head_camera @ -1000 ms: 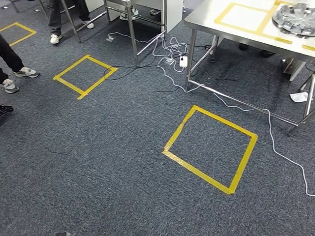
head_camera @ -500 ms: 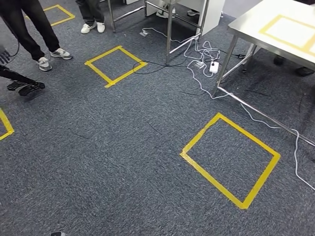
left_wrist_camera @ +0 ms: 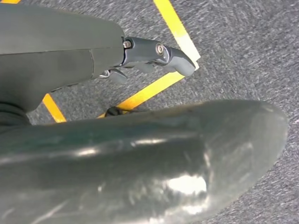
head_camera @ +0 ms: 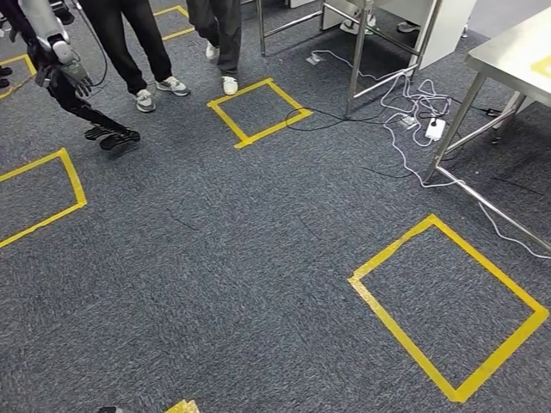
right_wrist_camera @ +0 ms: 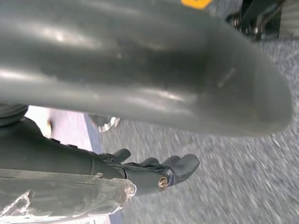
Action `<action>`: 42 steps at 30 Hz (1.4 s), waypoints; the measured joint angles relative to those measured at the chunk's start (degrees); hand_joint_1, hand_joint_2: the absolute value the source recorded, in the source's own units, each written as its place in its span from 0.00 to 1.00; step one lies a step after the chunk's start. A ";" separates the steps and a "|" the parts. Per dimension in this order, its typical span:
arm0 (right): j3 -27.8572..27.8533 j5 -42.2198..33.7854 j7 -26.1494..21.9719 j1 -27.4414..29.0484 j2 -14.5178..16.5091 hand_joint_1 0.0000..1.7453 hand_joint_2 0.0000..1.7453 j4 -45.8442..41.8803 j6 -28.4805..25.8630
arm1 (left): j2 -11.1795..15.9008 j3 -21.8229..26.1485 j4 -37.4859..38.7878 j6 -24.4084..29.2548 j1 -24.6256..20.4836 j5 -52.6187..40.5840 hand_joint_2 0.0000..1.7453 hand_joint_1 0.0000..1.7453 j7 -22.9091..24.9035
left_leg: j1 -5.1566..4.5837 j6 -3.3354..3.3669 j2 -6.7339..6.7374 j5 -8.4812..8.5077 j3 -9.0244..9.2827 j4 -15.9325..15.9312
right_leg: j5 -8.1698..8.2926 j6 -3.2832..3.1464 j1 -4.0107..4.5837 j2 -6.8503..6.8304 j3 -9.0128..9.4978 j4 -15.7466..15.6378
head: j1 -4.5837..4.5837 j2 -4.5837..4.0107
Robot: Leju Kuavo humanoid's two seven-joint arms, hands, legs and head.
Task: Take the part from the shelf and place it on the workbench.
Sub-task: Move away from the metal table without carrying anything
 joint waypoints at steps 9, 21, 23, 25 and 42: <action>0.37 -1.46 0.92 -0.09 -0.22 0.00 0.00 0.00 0.31 | 0.03 -0.95 0.00 0.79 -0.32 -1.77 0.00 0.00 -2.02 | -0.54 0.39 8.52 1.26 2.56 -1.77 | -0.39 0.13 1.03 -6.78 0.10 0.20 | -0.35 0.00; 0.40 -1.15 0.50 -0.26 -0.40 0.00 0.00 0.08 1.01 | 0.27 -1.79 0.00 1.18 -0.33 -2.43 0.00 0.00 -1.99 | -0.35 2.74 1.62 2.44 3.08 -4.21 | -6.59 2.29 0.51 -1.43 -6.40 14.92 | 0.42 0.00; 0.60 -0.47 0.46 -0.35 -0.40 0.00 0.00 0.11 0.99 | 0.42 -1.78 0.00 1.01 -0.29 -2.30 0.00 0.00 -1.95 | -0.29 2.32 0.01 2.55 3.05 -4.11 | -2.62 2.40 -0.05 0.79 -2.95 7.23 | 0.45 0.00; 0.94 0.27 0.48 -0.43 -0.38 0.00 0.00 0.22 0.87 | 0.86 -1.75 0.00 0.65 -0.32 -1.77 0.00 0.00 -1.91 | -0.29 1.58 -1.47 2.71 2.62 -3.85 | -0.84 2.34 -0.59 3.68 -0.55 1.92 | 0.43 0.00; 4.00 2.86 1.54 -0.32 -0.61 0.00 0.00 0.37 -0.87 | 1.68 -0.03 0.00 -1.32 -0.03 0.43 0.00 0.00 -0.99 | -0.47 0.76 7.67 1.57 2.94 -3.17 | -1.10 0.99 1.01 -7.47 -0.05 1.07 | -0.01 0.00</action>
